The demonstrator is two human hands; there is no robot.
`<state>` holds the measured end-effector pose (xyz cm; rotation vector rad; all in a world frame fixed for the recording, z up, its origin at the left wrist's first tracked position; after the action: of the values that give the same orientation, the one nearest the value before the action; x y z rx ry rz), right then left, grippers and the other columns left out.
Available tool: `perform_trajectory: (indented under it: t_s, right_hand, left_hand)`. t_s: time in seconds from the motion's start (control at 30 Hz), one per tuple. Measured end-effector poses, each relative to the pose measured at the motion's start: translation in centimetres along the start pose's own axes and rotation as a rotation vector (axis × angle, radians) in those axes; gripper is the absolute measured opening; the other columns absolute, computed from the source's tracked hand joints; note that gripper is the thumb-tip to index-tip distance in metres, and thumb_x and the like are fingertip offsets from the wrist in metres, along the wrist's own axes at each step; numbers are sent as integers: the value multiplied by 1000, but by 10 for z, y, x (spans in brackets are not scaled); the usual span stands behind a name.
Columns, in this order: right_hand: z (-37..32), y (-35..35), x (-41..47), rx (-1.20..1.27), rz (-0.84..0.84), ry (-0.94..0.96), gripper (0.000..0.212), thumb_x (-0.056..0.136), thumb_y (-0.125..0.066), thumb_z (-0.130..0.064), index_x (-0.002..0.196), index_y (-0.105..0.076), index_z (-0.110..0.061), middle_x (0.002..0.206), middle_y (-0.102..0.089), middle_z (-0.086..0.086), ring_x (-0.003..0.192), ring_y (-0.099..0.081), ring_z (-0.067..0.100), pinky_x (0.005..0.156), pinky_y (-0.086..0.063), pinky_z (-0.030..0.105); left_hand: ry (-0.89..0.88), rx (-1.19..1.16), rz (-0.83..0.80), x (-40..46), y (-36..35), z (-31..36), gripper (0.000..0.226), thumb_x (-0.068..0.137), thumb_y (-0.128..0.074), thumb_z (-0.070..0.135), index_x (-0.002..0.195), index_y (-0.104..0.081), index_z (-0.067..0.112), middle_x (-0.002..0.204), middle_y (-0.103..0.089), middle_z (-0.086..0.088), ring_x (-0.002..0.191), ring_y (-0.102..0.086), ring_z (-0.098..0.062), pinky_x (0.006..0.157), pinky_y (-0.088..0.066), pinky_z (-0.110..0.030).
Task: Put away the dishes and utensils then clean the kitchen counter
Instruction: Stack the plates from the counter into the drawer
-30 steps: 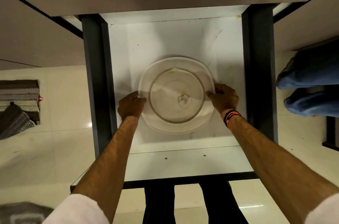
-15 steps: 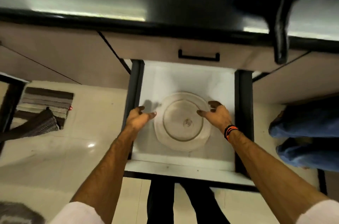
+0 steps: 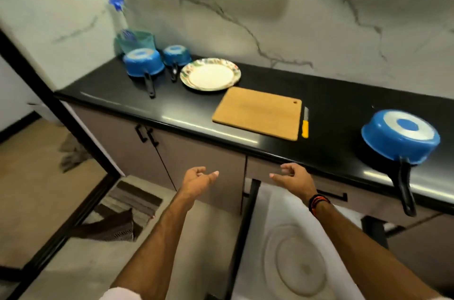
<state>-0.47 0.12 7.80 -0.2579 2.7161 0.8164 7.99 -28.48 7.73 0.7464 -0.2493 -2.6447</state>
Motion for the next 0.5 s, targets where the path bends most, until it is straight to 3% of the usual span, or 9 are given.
perform_trajectory:
  t_s: [0.17, 0.27, 0.4, 0.5]
  right_hand:
    - [-91, -44, 17, 41, 77, 81, 52, 76, -84, -36, 118, -64, -13, 114, -67, 4, 106, -63, 20, 98, -52, 41]
    - [-132, -65, 36, 65, 80, 106, 50, 74, -84, -39, 114, -63, -17, 110, -66, 0, 104, -63, 19, 95, -54, 44]
    - [-172, -75, 68, 39, 128, 137, 51, 77, -83, -37, 117, -64, -14, 110, -66, 1, 103, -62, 19, 95, -52, 36]
    - [-187, -79, 101, 42, 158, 133, 50, 77, -83, -37, 116, -64, -13, 110, -67, 2, 104, -63, 21, 95, -53, 40]
  left_hand:
    - [-99, -24, 76, 23, 88, 50, 58, 86, -75, 29, 135, -53, 6, 133, -56, -11, 116, -56, -22, 100, -50, -40]
    - [-116, -51, 99, 44, 125, 73, 55, 87, -73, 27, 134, -53, 5, 131, -57, -11, 117, -57, -24, 83, -52, -34]
    - [-128, -82, 96, 80, 147, 97, 52, 87, -74, 25, 130, -55, 4, 127, -60, -12, 111, -59, -23, 71, -50, -31]
    - [-123, -94, 79, 112, 155, 108, 51, 87, -74, 26, 129, -55, 5, 127, -59, -12, 115, -59, -24, 79, -51, -34]
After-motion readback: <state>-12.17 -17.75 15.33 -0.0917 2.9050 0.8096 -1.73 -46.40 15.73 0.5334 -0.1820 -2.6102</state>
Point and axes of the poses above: each hand's wrist, its own x-axis towards the middle knuckle, its own y-axis out of the back of the hand, z = x × y, the point moved 4 cm from there along x, towards the middle knuckle
